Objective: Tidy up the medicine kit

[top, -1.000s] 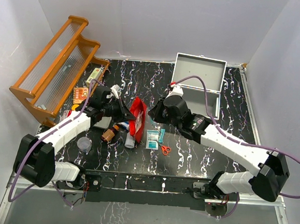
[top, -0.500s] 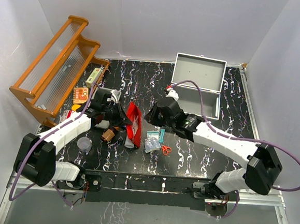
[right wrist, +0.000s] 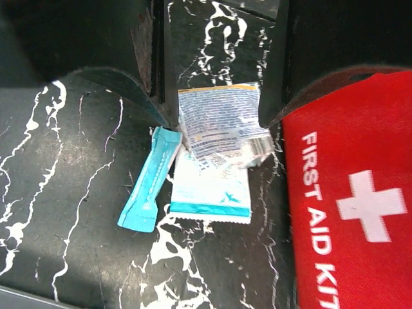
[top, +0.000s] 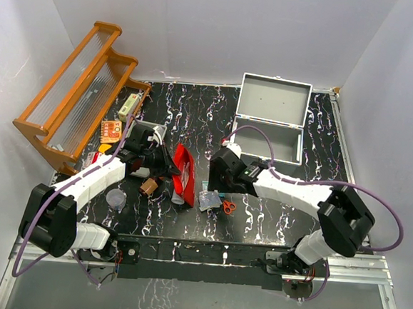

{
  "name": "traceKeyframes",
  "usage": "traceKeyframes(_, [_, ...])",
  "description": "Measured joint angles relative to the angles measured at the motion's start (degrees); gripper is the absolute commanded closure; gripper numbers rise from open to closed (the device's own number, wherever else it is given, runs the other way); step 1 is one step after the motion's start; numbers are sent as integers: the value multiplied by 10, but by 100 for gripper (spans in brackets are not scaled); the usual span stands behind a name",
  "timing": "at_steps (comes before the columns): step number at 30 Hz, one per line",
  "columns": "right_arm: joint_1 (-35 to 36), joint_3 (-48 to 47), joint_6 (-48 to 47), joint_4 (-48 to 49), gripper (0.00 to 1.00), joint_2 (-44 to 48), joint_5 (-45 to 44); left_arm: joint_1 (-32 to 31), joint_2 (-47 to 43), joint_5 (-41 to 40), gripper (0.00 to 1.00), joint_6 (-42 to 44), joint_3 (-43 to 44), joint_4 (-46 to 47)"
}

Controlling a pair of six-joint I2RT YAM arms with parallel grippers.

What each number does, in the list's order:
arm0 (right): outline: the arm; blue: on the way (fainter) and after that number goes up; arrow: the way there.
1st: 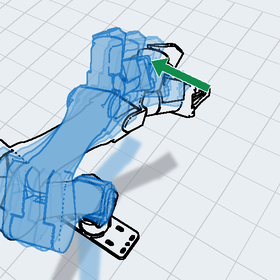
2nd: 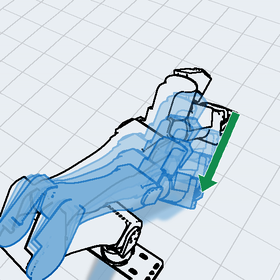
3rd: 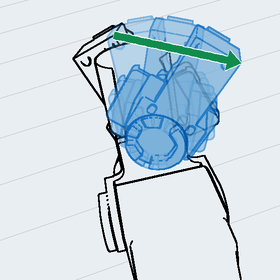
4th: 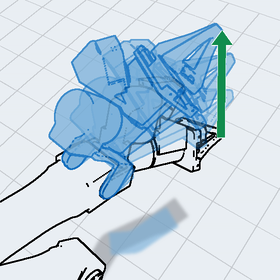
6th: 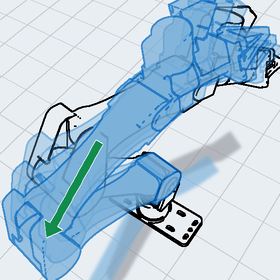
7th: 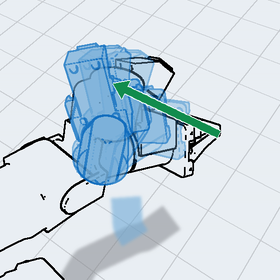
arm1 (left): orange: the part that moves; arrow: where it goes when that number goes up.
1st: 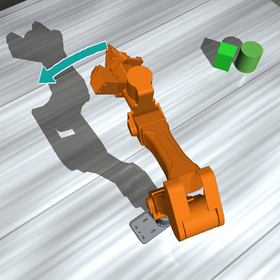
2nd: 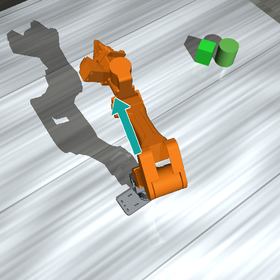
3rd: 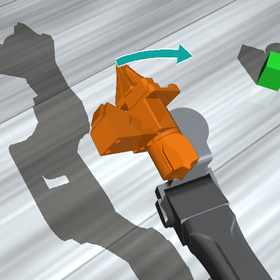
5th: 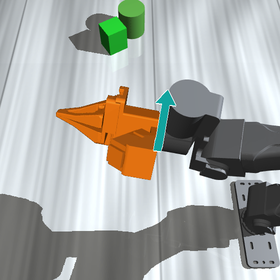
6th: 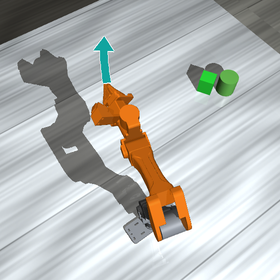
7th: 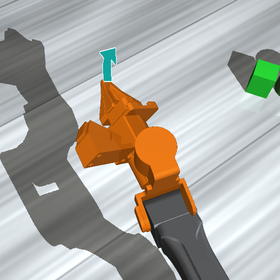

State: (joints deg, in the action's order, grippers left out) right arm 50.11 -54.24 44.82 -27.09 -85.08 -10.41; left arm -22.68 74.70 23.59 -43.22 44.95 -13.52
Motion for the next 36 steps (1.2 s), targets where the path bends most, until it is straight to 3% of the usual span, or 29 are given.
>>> traceKeyframes(11, [0, 14, -61, 3, 50, -54, 52, 0, 0, 0, 100, 8, -1, -10])
traceKeyframes(22, [0, 16, -62, 23, 70, -71, 99, 0, 0, 0, 100, 9, -1, -15])
traceKeyframes(36, [0, 16, -28, 43, 78, -58, 138, 0, 0, 0, 100, 8, -1, -15])
